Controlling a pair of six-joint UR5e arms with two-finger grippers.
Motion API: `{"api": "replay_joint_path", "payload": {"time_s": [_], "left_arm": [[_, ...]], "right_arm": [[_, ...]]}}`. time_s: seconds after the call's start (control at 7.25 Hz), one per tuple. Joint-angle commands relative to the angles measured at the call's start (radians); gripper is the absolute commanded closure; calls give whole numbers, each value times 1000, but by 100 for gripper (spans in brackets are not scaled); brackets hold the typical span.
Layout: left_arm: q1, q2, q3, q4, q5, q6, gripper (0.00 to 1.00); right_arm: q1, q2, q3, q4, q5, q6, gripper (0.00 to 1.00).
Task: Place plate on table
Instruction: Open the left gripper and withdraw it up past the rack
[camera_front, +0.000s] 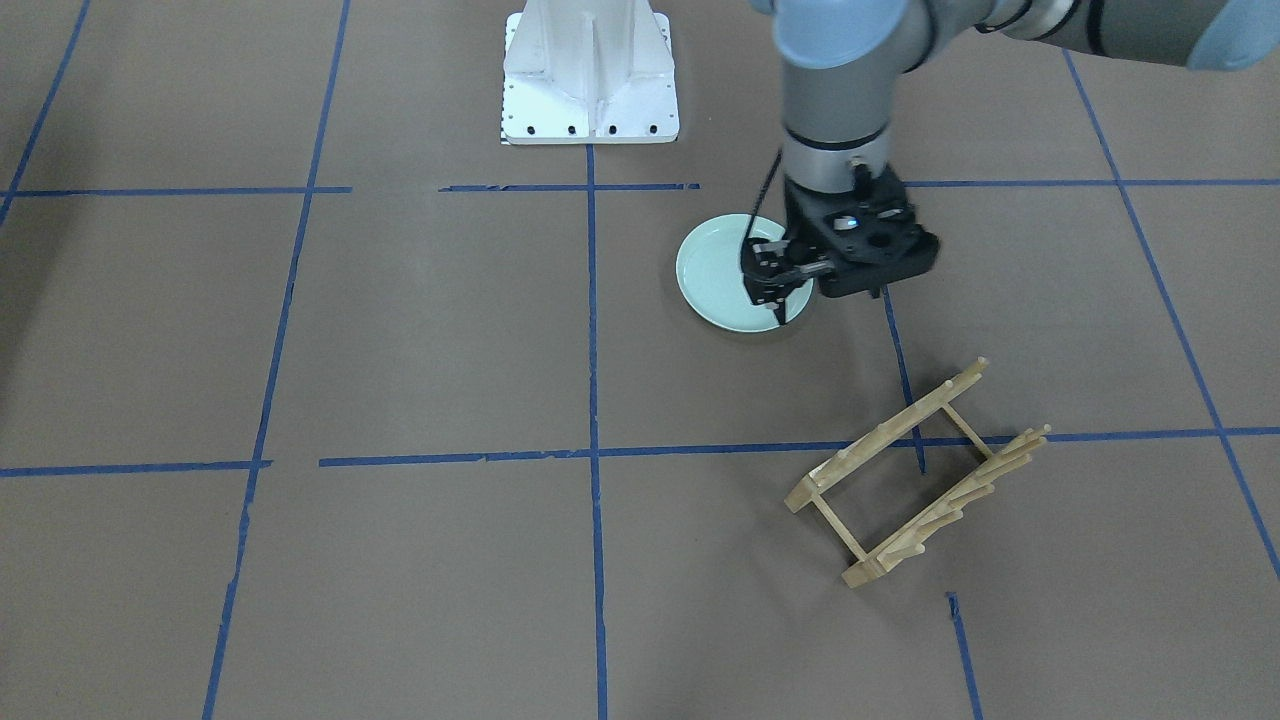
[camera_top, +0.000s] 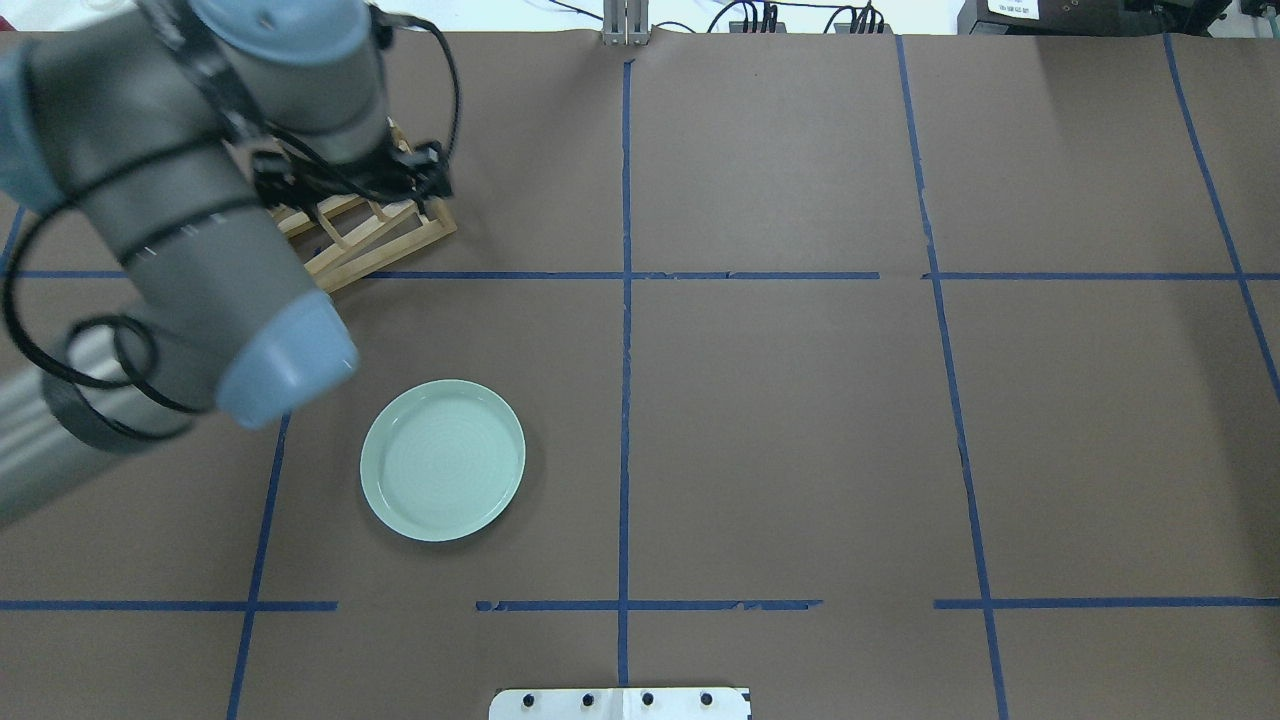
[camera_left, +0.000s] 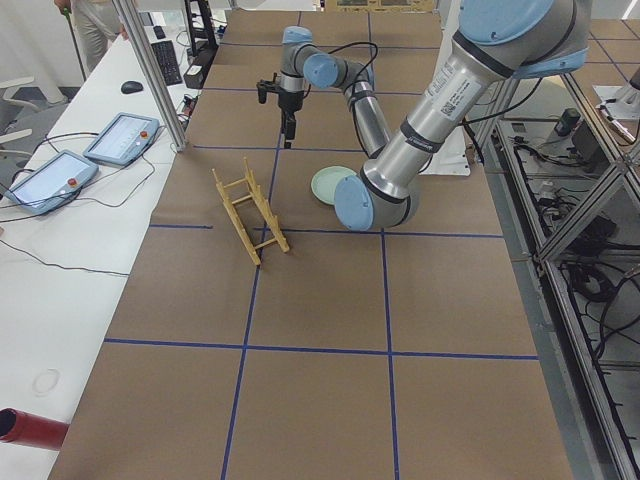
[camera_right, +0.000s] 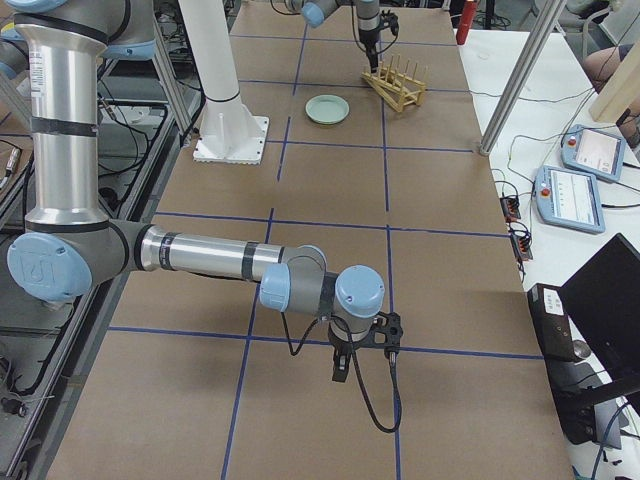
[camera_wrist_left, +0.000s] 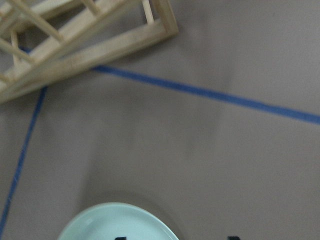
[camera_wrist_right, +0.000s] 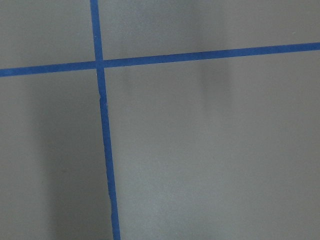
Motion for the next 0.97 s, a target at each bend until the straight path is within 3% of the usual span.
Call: {"api": "replay_joint_path", "payload": {"time_s": [0.0,0.14,0.41,0.55,0.83], "left_arm": [[-355,183,-22,-11,-239,519,0],[-486,315,-14,-26,-275,785,0],[-739,484,131,-63,-457,1146,0],[-757,579,150,-63,-463,1253,0],[-756,690,130,-66,-466,1254,0]], "right_arm": [[0,0,0,0,0,0,0],[0,0,0,0,0,0,0],[0,0,0,0,0,0,0],[0,0,0,0,0,0,0],[0,0,0,0,0,0,0]]}}
